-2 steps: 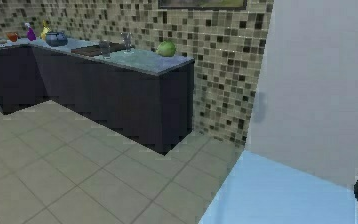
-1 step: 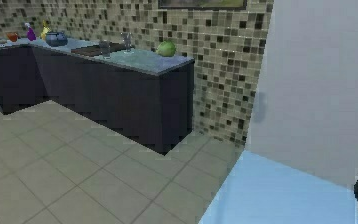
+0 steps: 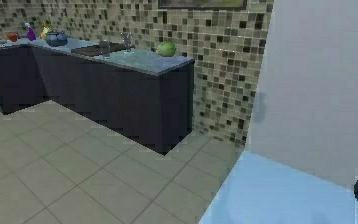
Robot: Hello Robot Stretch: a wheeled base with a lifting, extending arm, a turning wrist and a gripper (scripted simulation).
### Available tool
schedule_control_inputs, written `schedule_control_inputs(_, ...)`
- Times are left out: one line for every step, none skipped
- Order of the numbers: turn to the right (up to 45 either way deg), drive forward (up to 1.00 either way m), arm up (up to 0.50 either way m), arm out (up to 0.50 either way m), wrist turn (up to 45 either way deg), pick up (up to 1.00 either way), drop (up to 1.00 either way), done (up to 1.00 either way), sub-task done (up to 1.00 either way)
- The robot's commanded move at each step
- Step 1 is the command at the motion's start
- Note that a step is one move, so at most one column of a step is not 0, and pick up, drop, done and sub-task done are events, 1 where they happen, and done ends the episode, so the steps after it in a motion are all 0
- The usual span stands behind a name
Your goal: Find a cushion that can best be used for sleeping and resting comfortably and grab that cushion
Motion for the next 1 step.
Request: schedule_control_inputs(0.0, 0.00, 0.00, 0.00, 0.0, 0.00, 0.00, 1.00, 0.00)
